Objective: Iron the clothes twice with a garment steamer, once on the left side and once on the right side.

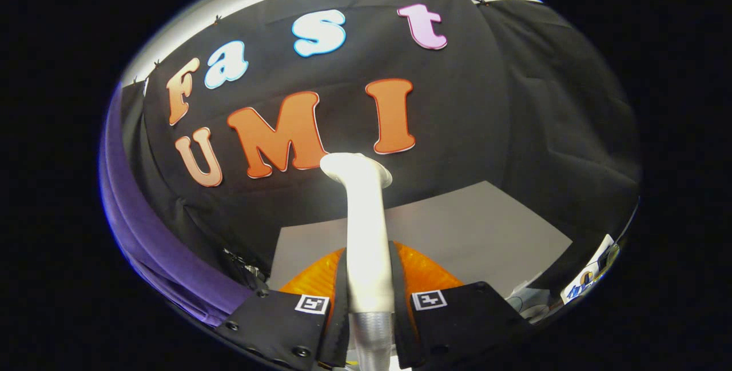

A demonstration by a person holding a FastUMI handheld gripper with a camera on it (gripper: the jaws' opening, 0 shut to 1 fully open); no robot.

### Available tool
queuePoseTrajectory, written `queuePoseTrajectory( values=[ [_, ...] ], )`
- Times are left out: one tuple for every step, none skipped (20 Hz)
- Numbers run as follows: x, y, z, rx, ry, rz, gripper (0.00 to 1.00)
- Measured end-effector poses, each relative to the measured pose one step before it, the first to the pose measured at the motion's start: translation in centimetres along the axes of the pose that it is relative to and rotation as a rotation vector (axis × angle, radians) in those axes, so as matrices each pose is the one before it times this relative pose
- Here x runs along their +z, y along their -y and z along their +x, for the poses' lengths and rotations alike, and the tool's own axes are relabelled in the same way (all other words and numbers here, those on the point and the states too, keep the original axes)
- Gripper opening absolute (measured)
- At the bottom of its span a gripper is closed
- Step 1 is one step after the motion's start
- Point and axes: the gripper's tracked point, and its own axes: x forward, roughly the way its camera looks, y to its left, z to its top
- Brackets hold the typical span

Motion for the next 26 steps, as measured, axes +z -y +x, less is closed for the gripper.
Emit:
queuePoseTrajectory(
  values=[
    [0.247,-0.728,-1.887,-0.00114,0.02707,0.00857,0.39],
    [0.317,-0.925,-1.981,0.00194,0.02592,-0.00051,0.39],
    [0.239,-1.12,-2.175,0.00196,0.02999,-0.00756,0.39],
    [0.246,-0.956,-1.983,0.0011,0.02475,-0.00826,0.39],
    [0.348,-0.929,-1.877,0.00341,0.02633,-0.00343,0.39],
    [0.288,-1.069,-1.812,0.00613,0.02,-0.01046,0.39],
    [0.327,-1.177,-1.736,0.00615,0.02184,-0.00581,0.39],
    [0.294,-1.144,-1.616,0.00407,0.0205,0.00191,0.39],
    [0.14,-1.158,-1.617,-0.0001,0.02239,-0.00743,0.39],
    [0.23,-0.979,-1.601,-0.00273,0.01857,-0.00768,0.39],
    [0.133,-1.233,-1.552,-0.0011,0.02081,-0.00349,0.39],
    [0.265,-1.182,-1.466,0.00086,0.01908,-0.00248,0.39],
    [0.235,-1.164,-1.567,-0.00161,0.01887,0.00376,0.39],
    [0.164,-1.035,-1.366,-0.0047,0.01391,-0.00124,0.39],
    [0.122,-1.004,-1.093,-0.00558,0.01465,-0.00261,0.39],
    [0.11,-1.001,-0.981,-0.00264,0.01548,-0.00701,0.39],
    [-0.044,-1.035,-0.861,0.00325,0.00749,-0.00539,0.39],
    [0.017,-1.016,-0.635,0.00345,0.00553,0.00369,0.39],
    [-0.065,-0.877,-0.571,-0.00132,0.00901,0.00851,0.39],
    [0.067,-0.687,-0.355,-0.00278,0.01292,0.00543,0.39],
    [0.063,-0.695,-0.318,-0.00352,0.01322,-0.00482,0.39],
    [0.117,-0.725,-0.302,-0.00369,0.01371,-0.01104,0.39],
    [0.075,-0.704,-0.308,-0.00177,0.01467,-0.01143,0.39],
    [0.018,-0.8,-0.159,0.00075,0.01037,-0.01557,0.39],
    [0.026,-0.751,-0.064,0.00038,0.00813,-0.01554,0.39],
    [-0.037,-0.71,0.013,0.00134,0.00724,-0.0142,0.39]
  ],
)
